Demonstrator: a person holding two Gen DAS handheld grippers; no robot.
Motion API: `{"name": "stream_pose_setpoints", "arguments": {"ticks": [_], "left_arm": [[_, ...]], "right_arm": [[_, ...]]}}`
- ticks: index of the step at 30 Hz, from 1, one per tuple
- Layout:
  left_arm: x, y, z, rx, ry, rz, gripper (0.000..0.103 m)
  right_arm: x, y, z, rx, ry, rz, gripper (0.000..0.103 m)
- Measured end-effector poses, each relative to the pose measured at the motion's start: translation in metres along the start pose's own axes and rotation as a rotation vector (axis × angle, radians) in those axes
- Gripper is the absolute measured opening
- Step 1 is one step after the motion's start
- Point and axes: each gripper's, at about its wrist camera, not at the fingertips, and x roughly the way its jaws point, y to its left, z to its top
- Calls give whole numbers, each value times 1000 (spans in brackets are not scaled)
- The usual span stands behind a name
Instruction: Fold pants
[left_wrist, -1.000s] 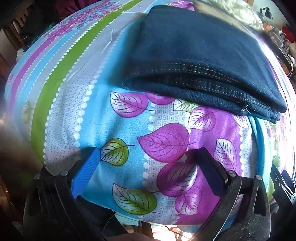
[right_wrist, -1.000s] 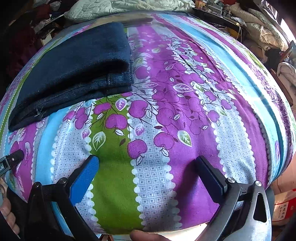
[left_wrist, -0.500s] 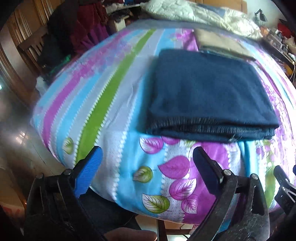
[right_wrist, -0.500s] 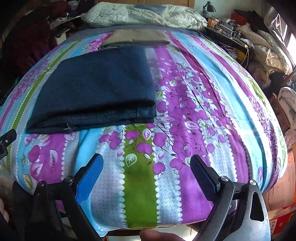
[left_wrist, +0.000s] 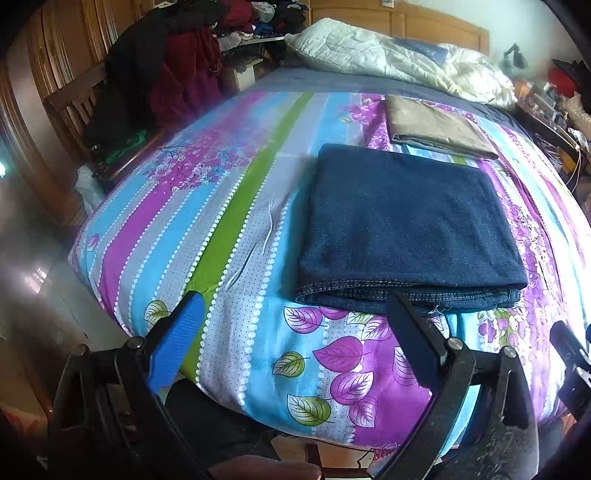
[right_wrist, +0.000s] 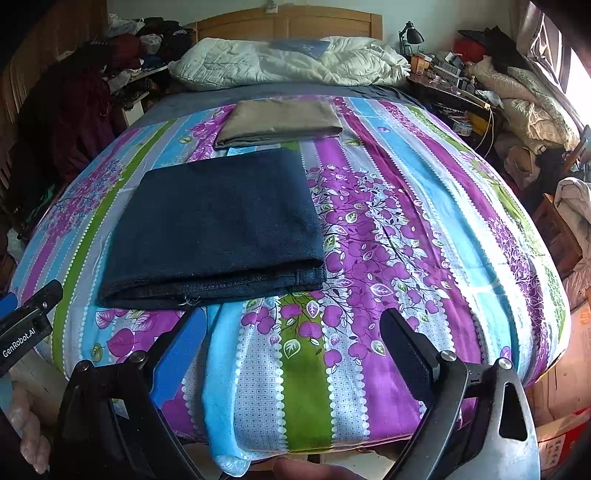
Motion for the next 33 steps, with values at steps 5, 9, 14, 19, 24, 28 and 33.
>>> {"name": "stream_pose_setpoints", "arguments": {"ticks": [5,9,14,19,24,28,33], "left_arm": [[-4,-2,0,6,-12,2,99],[-9,-4,-1,13,-24,-5,99],[-14,-10,-2,38,-42,-2,99],[-15,-12,-5,36,-39,-19,99],[-17,-24,-18,68,-32,-18,99],[-15,-31,-28,82,-16,-12,99],[-12,-38,-37,87,13,-13,99]], "right_arm": [[-4,4,-4,-28,-8,-7,97],[2,4,-9,-34,39,-4,97],[3,1,-17,-31,51,-6,97],[-1,1,-22,-32,48,-18,97],[-3,-1,-25,-19,41,-51,97],[-4,-3,-29,-14,41,-83,97],[-4,-2,-33,-15,42,-100,97]]}}
